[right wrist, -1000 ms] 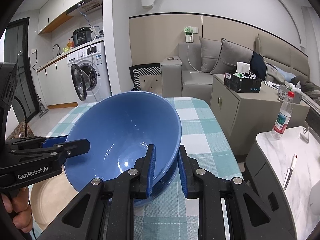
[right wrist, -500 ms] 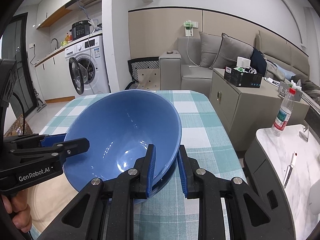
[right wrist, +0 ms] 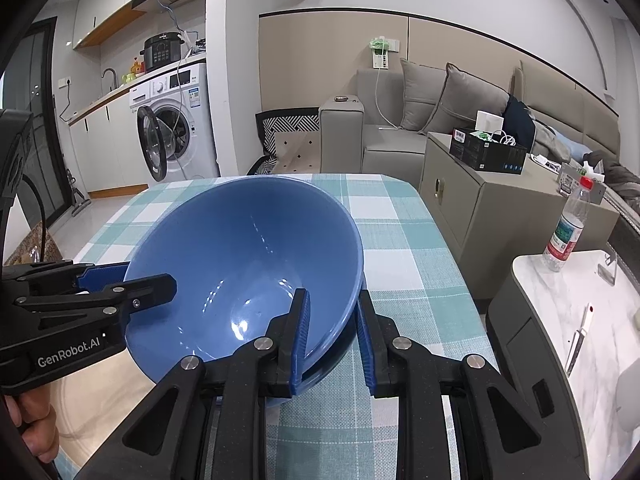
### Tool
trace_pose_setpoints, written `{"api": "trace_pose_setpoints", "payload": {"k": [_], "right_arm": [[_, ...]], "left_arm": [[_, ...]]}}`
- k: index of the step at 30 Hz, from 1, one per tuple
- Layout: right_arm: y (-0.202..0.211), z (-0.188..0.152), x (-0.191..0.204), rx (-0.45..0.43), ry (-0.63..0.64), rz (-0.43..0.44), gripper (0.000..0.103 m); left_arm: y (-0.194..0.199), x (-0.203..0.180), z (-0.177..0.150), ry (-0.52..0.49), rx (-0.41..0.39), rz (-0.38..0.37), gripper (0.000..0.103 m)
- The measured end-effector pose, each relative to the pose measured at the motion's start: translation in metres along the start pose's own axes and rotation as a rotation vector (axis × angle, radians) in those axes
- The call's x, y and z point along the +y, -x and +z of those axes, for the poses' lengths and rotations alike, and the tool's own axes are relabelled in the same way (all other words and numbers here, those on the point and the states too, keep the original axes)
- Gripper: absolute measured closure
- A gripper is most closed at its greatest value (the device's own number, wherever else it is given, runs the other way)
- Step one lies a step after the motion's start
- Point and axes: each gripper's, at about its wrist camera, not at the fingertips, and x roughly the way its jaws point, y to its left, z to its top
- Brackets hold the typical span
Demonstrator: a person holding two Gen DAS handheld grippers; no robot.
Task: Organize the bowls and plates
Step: 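Lower the held blue bowls into the bowls below with both tools, then open both tools to release the nested blue bowls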
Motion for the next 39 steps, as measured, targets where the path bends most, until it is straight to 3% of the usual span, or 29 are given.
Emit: {"api": "trace_pose_setpoints", "payload": {"k": [10,31,35,37,39], "right_arm": [[-0.0035,-0.0032,0.0026,-0.001,0.022,-0.022,0.08],[-0.0007,-0.0042,0.0043,-0.007,0.05,-0.02,0.064],[0.0002,-0.0035,0.0061,-0.012,0.054,-0.002,0.053],[0.0009,-0.003,0.0047,-0.014,0.05,-0.001,0.048],[0.0018,-0.0023,0.0016,-0.018,0.04,0.01,0.033]], "left_arm": [[-0.0009,-0.0015,0.0012,-0.013,0.005,0.01,0.066],[-0.0012,-0.002,-0.0014,-0.007,0.011,0.001,0.065],[-0.0008,-0.002,-0.0005,-0.01,0.015,-0.006,0.061],[-0.0004,-0.0016,0.0001,-0.008,0.024,-0.021,0.049],[0.0007,-0.0017,0.0007,-0.009,0.026,-0.025,0.044]]}}
